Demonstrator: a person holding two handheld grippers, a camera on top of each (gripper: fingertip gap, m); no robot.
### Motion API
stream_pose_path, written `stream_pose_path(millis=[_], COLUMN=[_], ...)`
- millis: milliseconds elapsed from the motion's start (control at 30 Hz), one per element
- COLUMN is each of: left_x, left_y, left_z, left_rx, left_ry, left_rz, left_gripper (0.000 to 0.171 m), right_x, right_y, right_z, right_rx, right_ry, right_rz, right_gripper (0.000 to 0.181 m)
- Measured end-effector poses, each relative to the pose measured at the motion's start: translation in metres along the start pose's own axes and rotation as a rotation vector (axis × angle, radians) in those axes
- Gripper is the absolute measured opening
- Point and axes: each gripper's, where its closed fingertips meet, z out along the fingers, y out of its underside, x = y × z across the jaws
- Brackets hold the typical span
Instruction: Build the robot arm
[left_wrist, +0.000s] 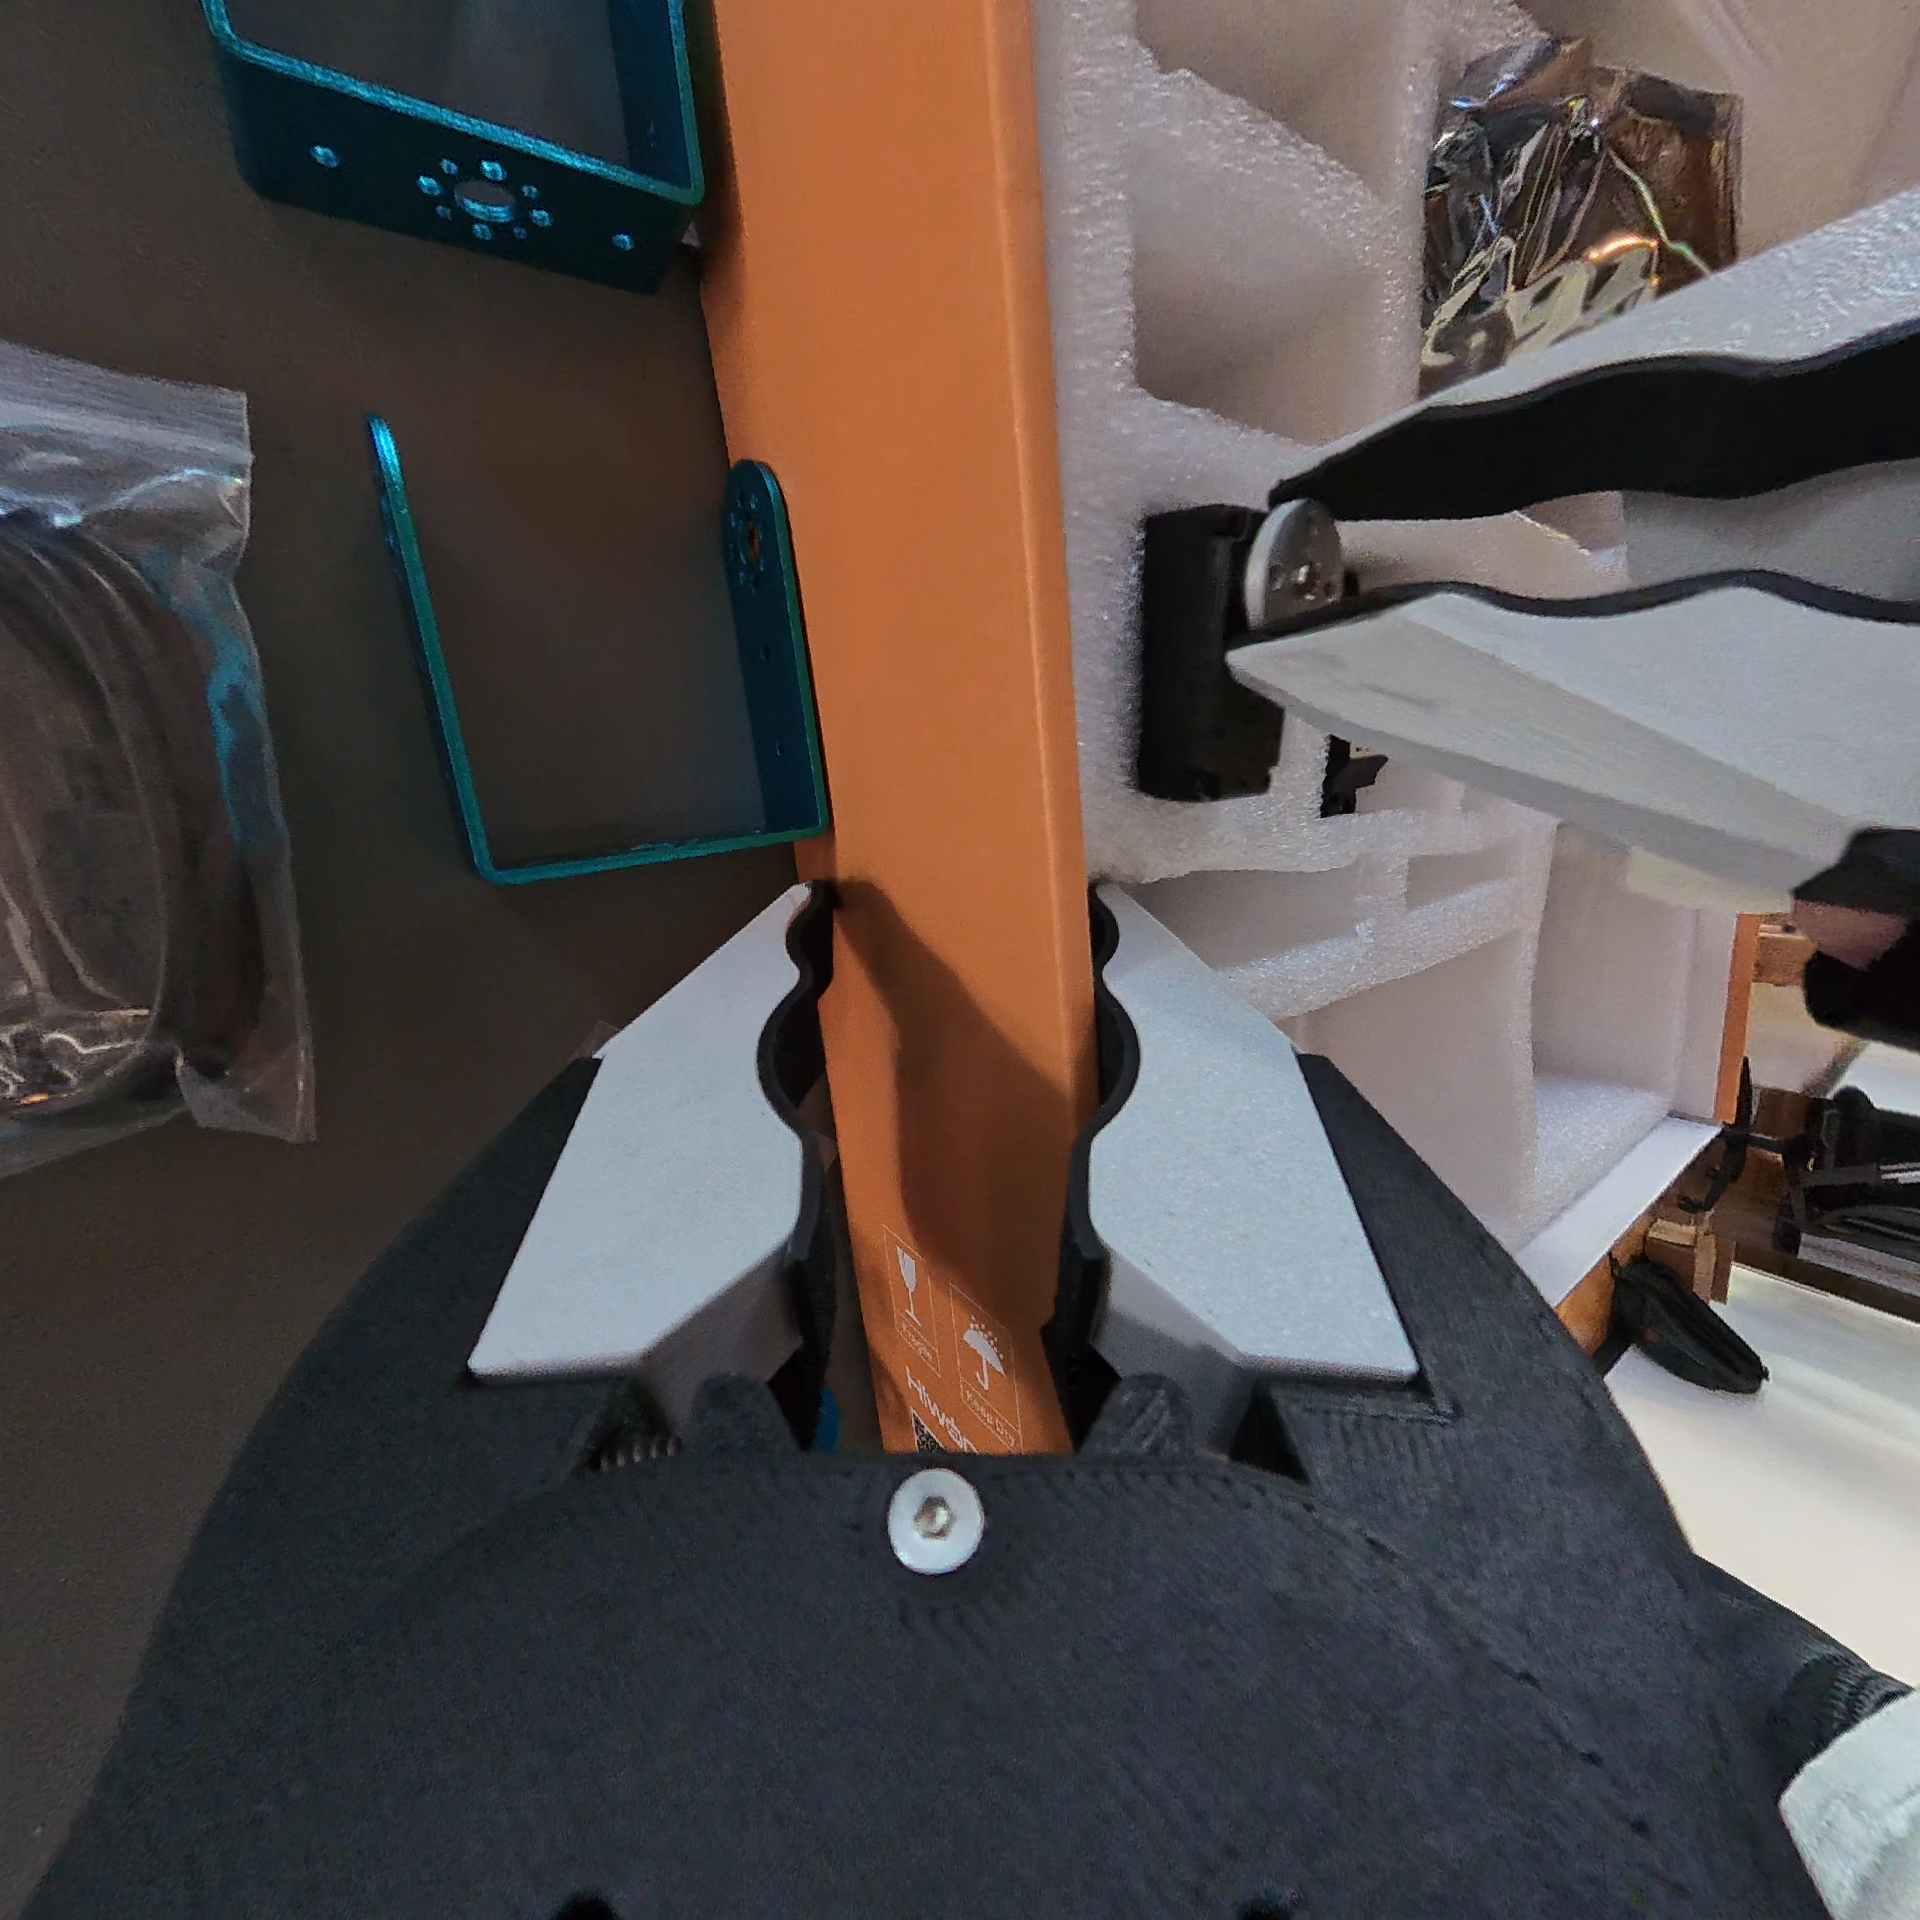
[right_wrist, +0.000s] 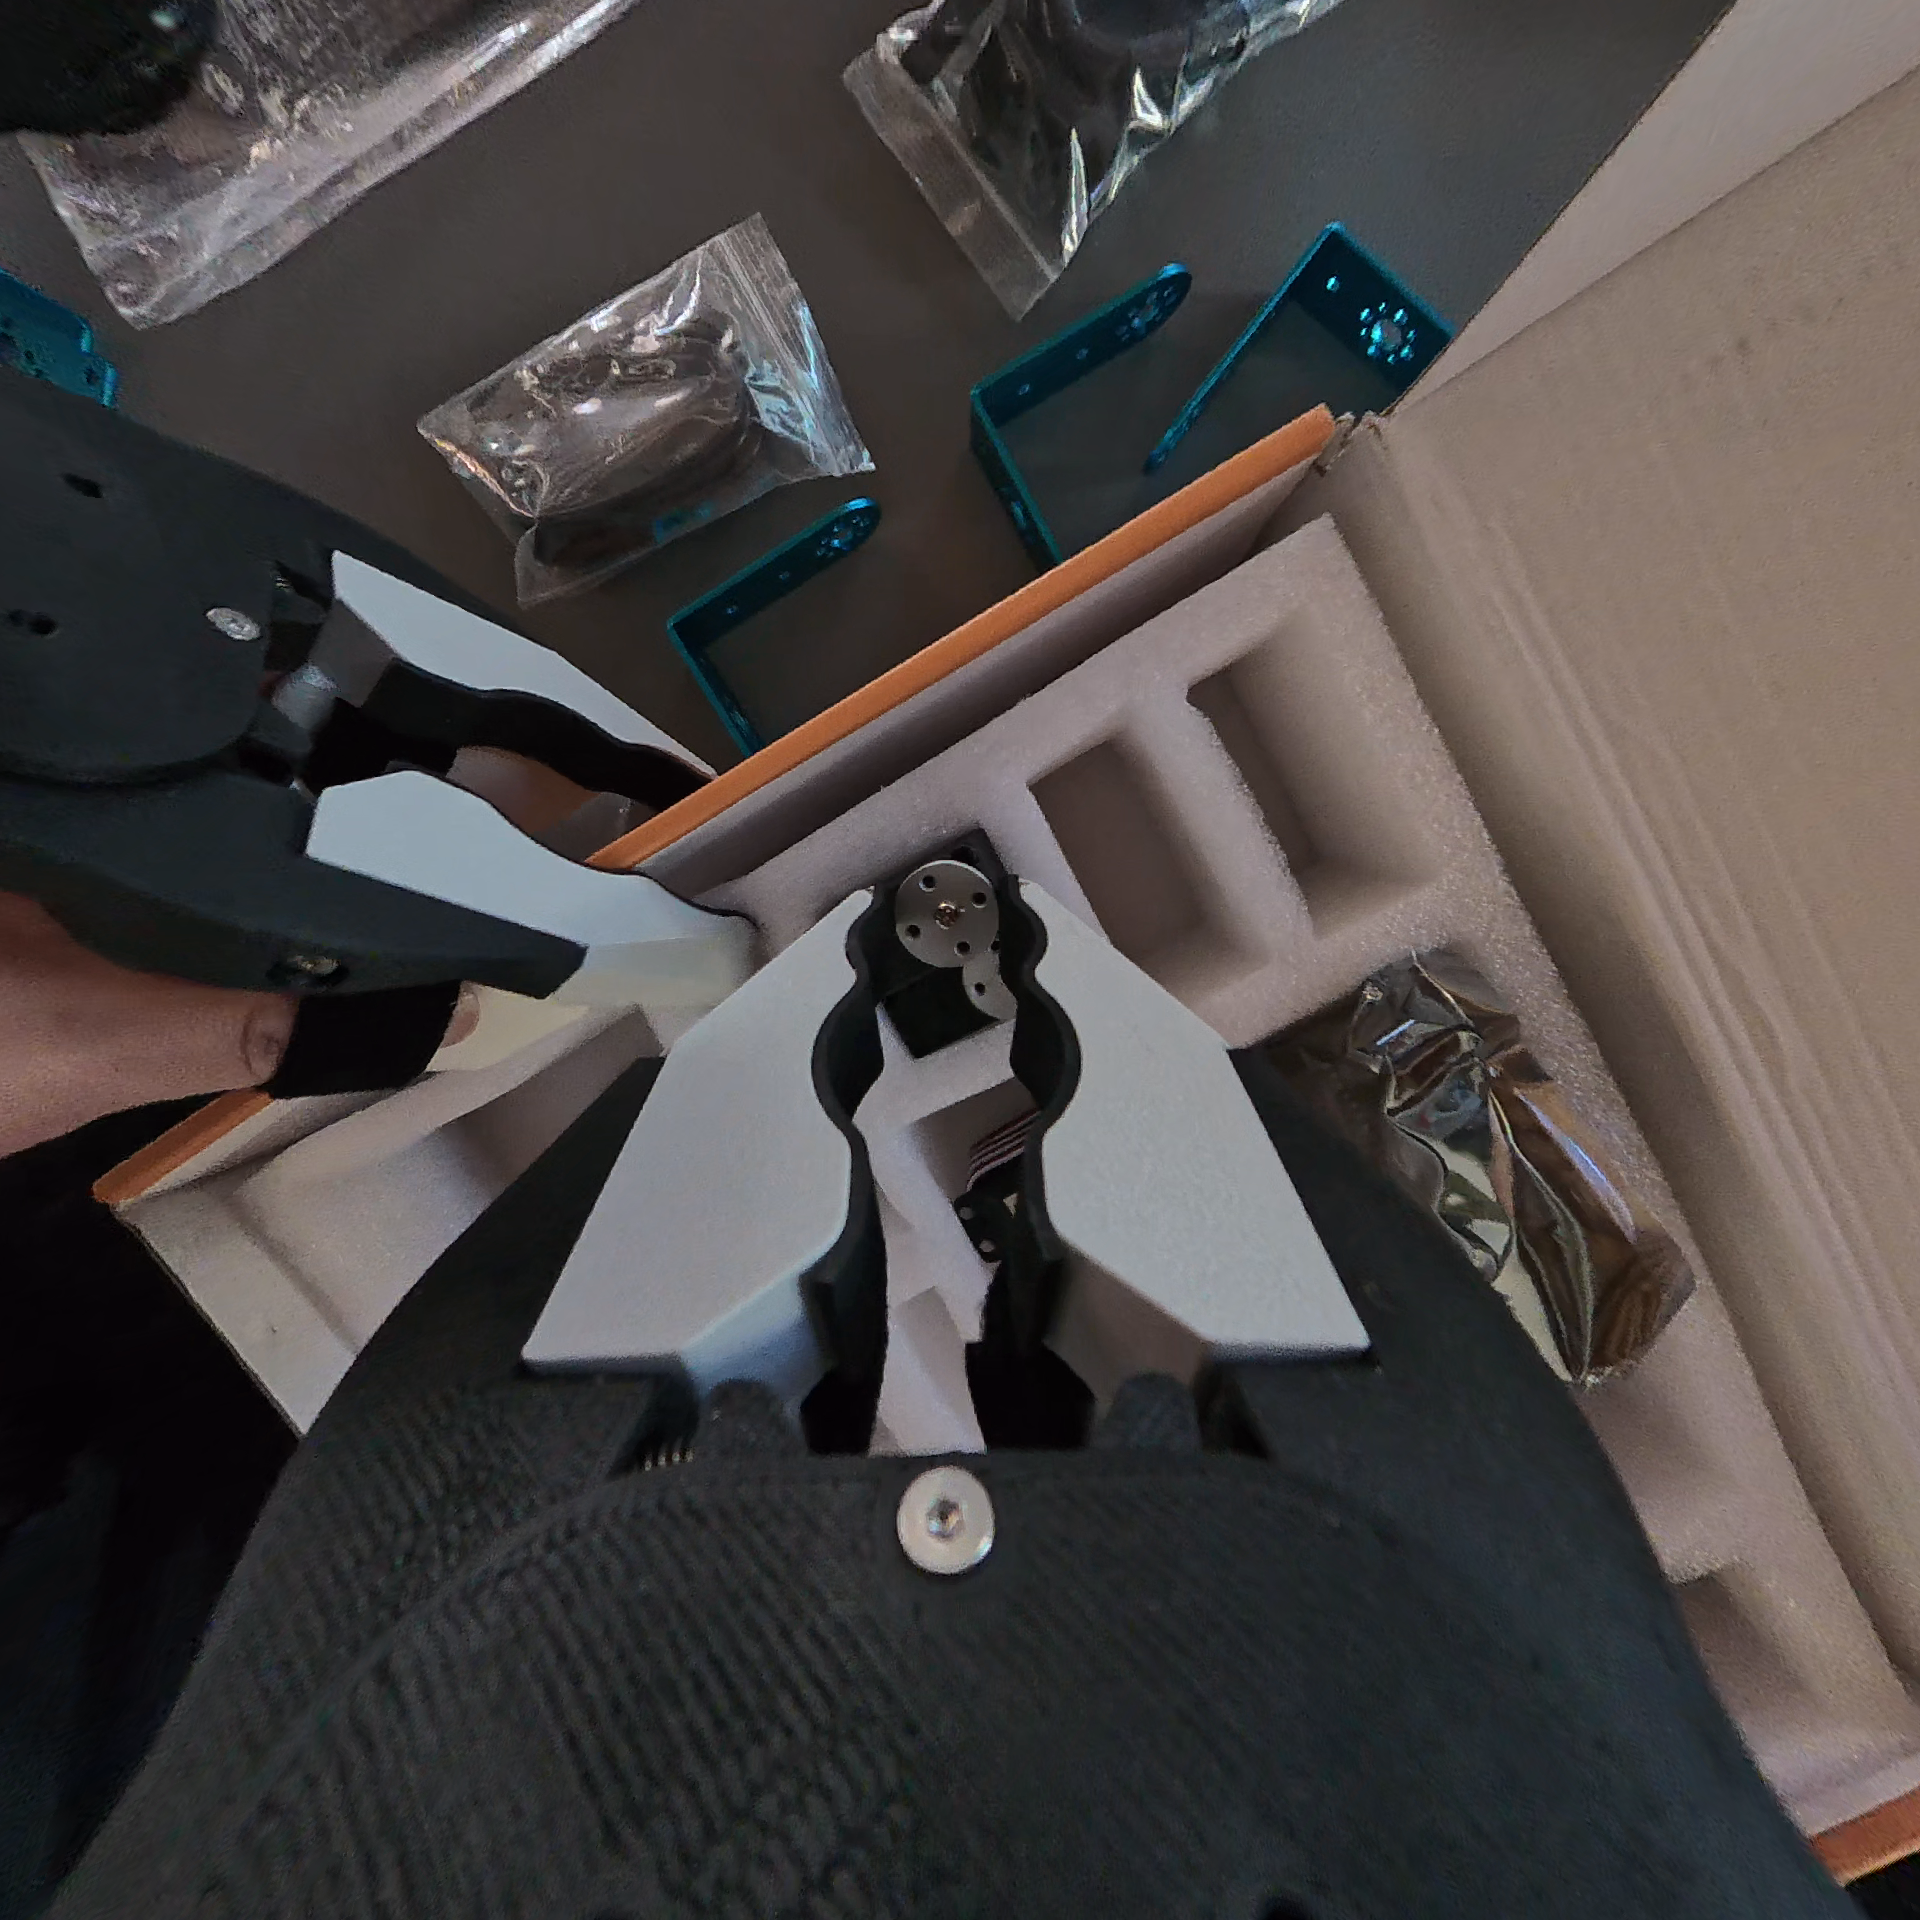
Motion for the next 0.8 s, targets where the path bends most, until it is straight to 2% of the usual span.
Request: stream_pose_path(millis=[167, 300, 433, 500, 600, 700, 800], left_x=[0.000, 0.001, 0.010, 0.020, 0.046, 0.085, 0.127], left_y=[0.000, -0.001, -0.007, -0.023, -0.045, -0.055, -0.054], left_z=[0.001, 0.000, -0.013, -0.034, -0.071, -0.107, -0.134], left_rx=[-0.003, 0.005, 0.068, 0.175, 0.297, 0.319, 0.284], left_ry=[0.008, 0.024, 0.119, 0.241, 0.523, 0.901, 1.158], left_rz=[-0.007, -0.020, -0.066, -0.136, -0.254, -0.402, -0.456], left_gripper=[0.047, 0.047, 0.050, 0.045, 0.048, 0.049, 0.061], right_x=[0.000, 0.002, 0.003, 0.003, -0.004, -0.016, -0.032], right_y=[-0.005, -0.017, -0.018, -0.017, -0.022, -0.038, -0.054], right_z=[-0.014, -0.035, -0.068, -0.087, -0.119, -0.156, -0.191], right_rx=[0.050, 0.091, 0.198, 0.265, 0.371, 0.502, 0.612], right_ry=[-0.008, -0.115, -0.219, -0.269, -0.366, -0.462, -0.541], right_rz=[-0.009, 0.034, 0.093, 0.150, 0.206, 0.215, 0.180], right_gripper=[0.019, 0.019, 0.019, 0.018, 0.018, 0.018, 0.018])
